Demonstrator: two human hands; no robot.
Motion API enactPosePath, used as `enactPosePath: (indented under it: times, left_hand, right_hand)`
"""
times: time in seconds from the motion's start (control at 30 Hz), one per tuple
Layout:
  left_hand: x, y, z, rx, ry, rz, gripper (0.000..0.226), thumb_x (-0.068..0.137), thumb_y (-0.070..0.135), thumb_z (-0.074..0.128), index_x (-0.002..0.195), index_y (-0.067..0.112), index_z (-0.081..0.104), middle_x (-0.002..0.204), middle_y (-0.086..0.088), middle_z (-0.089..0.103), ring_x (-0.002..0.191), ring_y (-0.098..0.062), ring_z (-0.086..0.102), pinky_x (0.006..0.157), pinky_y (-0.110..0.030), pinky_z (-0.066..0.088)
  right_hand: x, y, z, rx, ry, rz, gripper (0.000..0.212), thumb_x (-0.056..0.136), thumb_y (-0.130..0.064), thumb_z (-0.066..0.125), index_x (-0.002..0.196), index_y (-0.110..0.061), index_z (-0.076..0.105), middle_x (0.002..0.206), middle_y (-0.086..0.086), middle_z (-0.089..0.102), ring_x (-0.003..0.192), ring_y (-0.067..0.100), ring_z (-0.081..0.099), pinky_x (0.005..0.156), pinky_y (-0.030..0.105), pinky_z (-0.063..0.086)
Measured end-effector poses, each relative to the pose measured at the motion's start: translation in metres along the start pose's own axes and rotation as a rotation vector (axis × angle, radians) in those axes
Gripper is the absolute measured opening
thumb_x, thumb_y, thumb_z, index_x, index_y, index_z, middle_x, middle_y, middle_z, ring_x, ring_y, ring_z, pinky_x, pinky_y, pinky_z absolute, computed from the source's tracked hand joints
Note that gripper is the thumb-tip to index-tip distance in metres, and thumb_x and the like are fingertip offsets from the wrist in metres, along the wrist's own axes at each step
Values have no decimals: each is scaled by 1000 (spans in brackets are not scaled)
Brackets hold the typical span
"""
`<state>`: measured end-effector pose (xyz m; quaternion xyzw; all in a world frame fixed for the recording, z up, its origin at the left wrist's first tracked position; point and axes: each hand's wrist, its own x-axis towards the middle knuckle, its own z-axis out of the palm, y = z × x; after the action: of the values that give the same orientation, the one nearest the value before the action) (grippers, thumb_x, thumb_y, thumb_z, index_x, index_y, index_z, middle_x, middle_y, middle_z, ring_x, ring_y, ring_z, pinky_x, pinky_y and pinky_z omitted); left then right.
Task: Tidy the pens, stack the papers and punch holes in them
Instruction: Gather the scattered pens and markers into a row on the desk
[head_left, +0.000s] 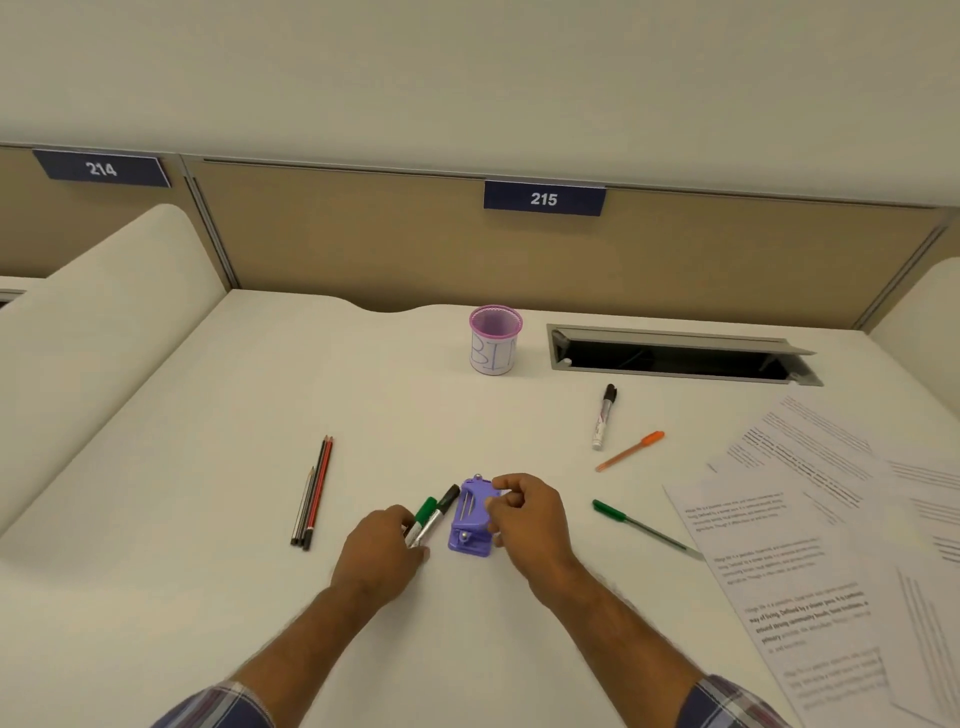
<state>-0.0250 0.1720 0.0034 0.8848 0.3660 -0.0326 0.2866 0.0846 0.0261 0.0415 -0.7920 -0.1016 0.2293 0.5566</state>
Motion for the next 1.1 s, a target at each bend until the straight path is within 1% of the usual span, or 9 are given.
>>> enactPosePath:
  times: [0.1, 0.27, 0.4, 0.53, 0.63, 0.73, 0.83, 0.93, 1.1]
  left_hand:
    - [-3, 2, -1, 2, 1, -30, 21, 86, 35, 69, 99, 22, 59, 95, 3, 61, 85, -16, 55, 70, -26, 38]
    - [-6, 3, -2, -150, 54, -64, 15, 89, 35, 67, 86, 20, 66, 80, 1, 68, 76, -21, 64, 64, -28, 47]
    - [-9, 4, 0, -230, 190, -89, 44, 93, 28, 62, 52, 21, 49, 43, 8, 49, 45, -8, 45, 46, -24, 32]
    - [-8, 7, 5, -230, 194, -85, 30, 97, 20, 56, 68, 17, 54, 64, 1, 58, 58, -14, 51, 52, -27, 37]
    - [-10, 9, 5, -220, 168, -63, 28, 88, 38, 68, 74, 16, 58, 70, 0, 60, 62, -15, 52, 53, -28, 36]
    - [-8, 12, 4, -160, 98, -51, 24, 81, 41, 75, 80, 22, 61, 72, 3, 63, 64, -14, 57, 54, -28, 44]
    - [-2, 15, 2, -161, 80, -69, 12, 87, 31, 70, 81, 23, 64, 69, 6, 63, 63, -16, 61, 58, -31, 55]
    - [5, 17, -2, -122, 68, -98, 13, 93, 29, 63, 87, 18, 65, 71, 2, 63, 65, -20, 59, 59, -28, 47]
    - [12, 13, -2, -202, 45, -148, 20, 98, 23, 54, 79, 17, 56, 71, 1, 57, 65, -19, 53, 57, -29, 40]
  right_hand:
    - [-2, 6, -7, -3, 0, 6, 15, 88, -3, 59, 98, -12, 64, 82, 18, 63, 72, 23, 60, 75, 45, 56]
    - [1, 12, -21, 4, 14, 27, 9, 88, -9, 62, 95, -16, 63, 73, 5, 61, 63, 18, 63, 70, 40, 56]
    - [12, 19, -36, 2, 43, 57, 10, 89, -13, 63, 98, -15, 63, 73, 3, 60, 60, 14, 63, 63, 32, 52]
    - [27, 21, -48, -32, 81, 47, 7, 87, -12, 64, 94, -16, 64, 76, 7, 63, 66, 22, 66, 68, 35, 55]
    - [47, 17, -59, -98, 126, -8, 8, 86, -9, 65, 94, -12, 66, 77, 9, 64, 78, 34, 68, 78, 39, 55]
    - [71, 12, -70, -181, 140, -74, 12, 85, -4, 61, 93, -8, 68, 76, 7, 65, 73, 31, 64, 75, 35, 53]
    - [96, 8, -80, -317, 155, -147, 20, 84, 0, 55, 95, -4, 71, 95, 12, 72, 82, 25, 63, 81, 32, 51]
    - [125, 5, -86, -457, 167, -165, 22, 87, -2, 55, 102, -6, 71, 109, 14, 70, 99, 29, 65, 87, 31, 50]
    - [161, 4, -89, -751, 124, -67, 36, 94, -15, 54, 129, -13, 59, 136, 20, 47, 121, 35, 50, 96, 38, 48]
